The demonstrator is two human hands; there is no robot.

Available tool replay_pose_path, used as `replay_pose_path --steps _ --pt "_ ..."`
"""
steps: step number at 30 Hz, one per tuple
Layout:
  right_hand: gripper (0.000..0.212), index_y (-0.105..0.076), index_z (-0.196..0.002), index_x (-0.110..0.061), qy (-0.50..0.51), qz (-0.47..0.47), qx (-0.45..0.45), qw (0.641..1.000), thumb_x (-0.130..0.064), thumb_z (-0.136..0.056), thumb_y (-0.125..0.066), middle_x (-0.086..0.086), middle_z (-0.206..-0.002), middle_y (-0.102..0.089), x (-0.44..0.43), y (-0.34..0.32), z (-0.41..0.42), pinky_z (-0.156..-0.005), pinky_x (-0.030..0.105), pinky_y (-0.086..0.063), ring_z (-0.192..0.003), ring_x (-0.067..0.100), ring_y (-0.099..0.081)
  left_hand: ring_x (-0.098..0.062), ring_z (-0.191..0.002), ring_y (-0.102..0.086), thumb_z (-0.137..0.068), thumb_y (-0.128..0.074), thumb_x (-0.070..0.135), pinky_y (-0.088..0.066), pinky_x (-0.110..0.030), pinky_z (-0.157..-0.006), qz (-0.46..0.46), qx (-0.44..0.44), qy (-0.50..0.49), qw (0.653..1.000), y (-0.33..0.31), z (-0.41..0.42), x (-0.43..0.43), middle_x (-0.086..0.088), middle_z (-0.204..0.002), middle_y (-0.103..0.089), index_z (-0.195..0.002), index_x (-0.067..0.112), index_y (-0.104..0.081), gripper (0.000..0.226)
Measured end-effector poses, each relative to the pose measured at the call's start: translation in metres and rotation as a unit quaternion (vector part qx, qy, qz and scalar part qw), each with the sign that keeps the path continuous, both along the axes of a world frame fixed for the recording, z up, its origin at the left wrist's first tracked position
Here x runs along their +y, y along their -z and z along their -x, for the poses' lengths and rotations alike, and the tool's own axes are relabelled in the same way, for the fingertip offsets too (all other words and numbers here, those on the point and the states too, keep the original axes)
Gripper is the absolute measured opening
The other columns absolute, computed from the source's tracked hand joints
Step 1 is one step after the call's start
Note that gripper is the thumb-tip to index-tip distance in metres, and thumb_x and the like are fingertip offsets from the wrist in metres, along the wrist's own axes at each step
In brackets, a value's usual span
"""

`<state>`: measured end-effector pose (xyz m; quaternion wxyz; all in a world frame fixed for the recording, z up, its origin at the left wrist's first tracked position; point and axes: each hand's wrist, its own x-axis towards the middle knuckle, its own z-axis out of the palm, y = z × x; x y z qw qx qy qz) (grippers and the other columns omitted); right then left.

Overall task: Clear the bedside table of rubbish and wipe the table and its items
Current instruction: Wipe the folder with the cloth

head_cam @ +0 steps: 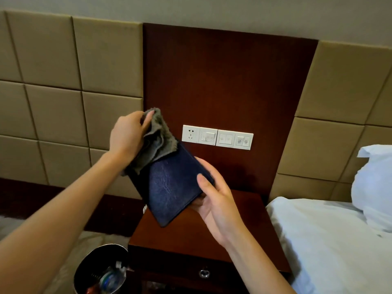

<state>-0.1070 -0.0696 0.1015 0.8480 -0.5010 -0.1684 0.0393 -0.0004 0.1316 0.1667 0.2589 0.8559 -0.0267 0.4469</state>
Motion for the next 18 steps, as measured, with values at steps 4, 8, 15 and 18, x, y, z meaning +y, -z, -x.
replay_pose_path --steps 4,8,15,18 --pt "0.03 -0.058 -0.125 -0.015 -0.005 -0.014 0.026 1.0 -0.011 -0.097 -0.047 0.007 -0.121 -0.065 0.004 0.003 -0.002 -0.08 0.036 -0.054 -0.103 0.021 -0.063 -0.035 -0.091 -0.06 -0.099 -0.036 0.042 -0.041 -0.037 -0.066 -0.043 0.059 -0.047 0.996 0.011 -0.003 0.004 -0.016 -0.1 -0.065 -0.1 0.008 -0.059 0.041" --pt "0.026 -0.061 -0.118 -0.012 0.015 -0.018 0.062 0.998 -0.007 -0.097 -0.047 0.009 -0.104 -0.066 0.005 0.013 -0.003 -0.064 0.029 -0.053 -0.081 0.017 -0.062 -0.034 -0.138 -0.03 -0.099 -0.026 0.048 -0.024 -0.047 -0.111 -0.13 0.108 -0.046 0.985 0.044 0.012 -0.007 -0.017 -0.154 -0.024 -0.146 0.009 -0.03 0.061" --pt "0.021 -0.066 -0.108 -0.02 0.115 -0.026 0.131 0.984 -0.017 -0.099 -0.047 0.004 -0.101 -0.073 0.01 0.026 -0.011 -0.084 0.035 -0.053 -0.094 0.019 -0.069 -0.029 -0.139 -0.032 -0.097 -0.017 0.045 -0.026 -0.045 -0.114 -0.219 0.11 0.049 0.968 0.132 0.084 -0.084 -0.014 -0.15 -0.028 -0.144 0.002 -0.029 0.064" --pt "0.021 -0.067 -0.101 -0.023 0.123 -0.002 0.115 0.986 -0.02 -0.099 -0.046 -0.003 -0.095 -0.075 0.006 0.028 -0.008 -0.079 0.03 -0.053 -0.088 0.01 -0.07 -0.025 -0.143 -0.021 -0.102 -0.008 0.041 -0.022 -0.043 -0.11 -0.251 0.071 0.068 0.963 0.135 0.09 -0.094 -0.014 -0.153 -0.024 -0.146 0.004 -0.019 0.059"
